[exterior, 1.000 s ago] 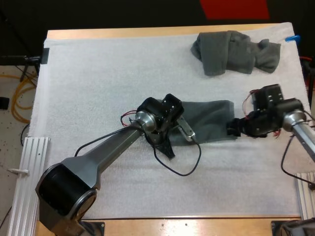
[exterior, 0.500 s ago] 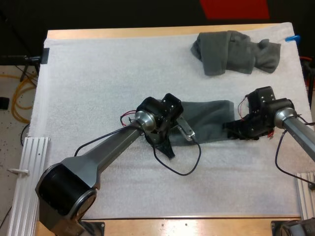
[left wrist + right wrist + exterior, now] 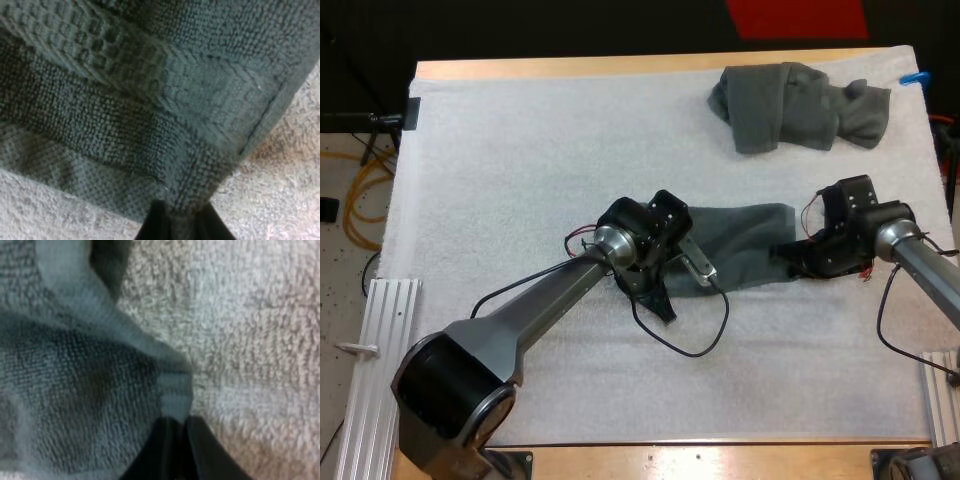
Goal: Pick towel from pile fold and stack
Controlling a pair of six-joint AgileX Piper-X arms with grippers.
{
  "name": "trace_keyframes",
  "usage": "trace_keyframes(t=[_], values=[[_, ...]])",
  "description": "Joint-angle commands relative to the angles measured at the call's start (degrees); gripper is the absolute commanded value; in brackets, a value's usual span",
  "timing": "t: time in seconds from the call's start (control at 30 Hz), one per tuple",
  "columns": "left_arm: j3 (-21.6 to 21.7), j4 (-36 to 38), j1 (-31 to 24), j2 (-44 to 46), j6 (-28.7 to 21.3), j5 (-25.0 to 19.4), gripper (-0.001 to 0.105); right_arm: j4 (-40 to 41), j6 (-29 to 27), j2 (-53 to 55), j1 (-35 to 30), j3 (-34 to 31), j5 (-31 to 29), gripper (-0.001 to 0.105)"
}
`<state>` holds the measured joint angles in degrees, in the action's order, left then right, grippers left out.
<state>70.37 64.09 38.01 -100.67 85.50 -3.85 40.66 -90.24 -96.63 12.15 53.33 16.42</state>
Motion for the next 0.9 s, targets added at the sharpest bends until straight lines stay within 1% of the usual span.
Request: trace_keyframes(t=[0.0,0.13,0.23,0.33,0.4,0.43,0.47,0.53,0.6,0.7,0.8,0.83,0.87], values=[[0.2,0.4,0.2,1.9,0.9,0.2,0.000,-0.8,0.0,2.0,0.0,0.0,1.0,0.000],[0.2,-2.3,0.2,8.4,2.3,0.2,0.000,-1.1,-0.3,10.2,0.0,0.4,1.0,0.000],[0.2,-3.5,0.2,14.4,2.7,1.6,0.000,-1.1,-0.3,17.4,0.0,1.1,1.0,0.000],[0.2,-5.2,0.2,21.1,3.9,4.2,0.000,-1.1,2.0,25.1,0.0,2.1,1.0,0.000],[0.2,-5.8,0.2,24.6,5.4,4.6,0.000,-0.9,3.3,29.9,0.2,2.9,1.5,0.000],[0.2,-6.1,0.2,27.1,5.9,4.5,0.000,-0.8,4.6,32.8,0.2,3.5,2.9,0.000],[0.2,-6.2,0.2,29.1,6.0,4.5,0.000,-0.5,6.1,34.9,0.2,3.9,4.1,0.000],[0.2,-6.2,0.2,32.5,6.0,4.5,0.000,0.3,7.5,38.1,0.8,4.4,5.4,0.000],[0.2,-6.2,0.2,35.4,6.4,4.5,0.000,1.4,8.1,41.1,1.8,4.6,5.3,0.000],[0.3,-5.3,0.2,39.4,7.3,5.0,0.000,3.1,10.7,45.2,5.4,4.7,5.3,0.000],[0.3,-4.7,0.3,43.8,10.7,8.9,0.000,5.0,12.1,48.6,10.5,5.5,2.8,0.000],[0.3,-4.8,0.4,45.1,12.4,11.2,0.000,6.3,12.2,49.7,12.3,5.9,1.0,0.000],[0.3,-4.8,0.7,46.6,13.6,12.5,0.000,8.2,12.8,50.8,14.5,6.5,-1.3,0.000]])
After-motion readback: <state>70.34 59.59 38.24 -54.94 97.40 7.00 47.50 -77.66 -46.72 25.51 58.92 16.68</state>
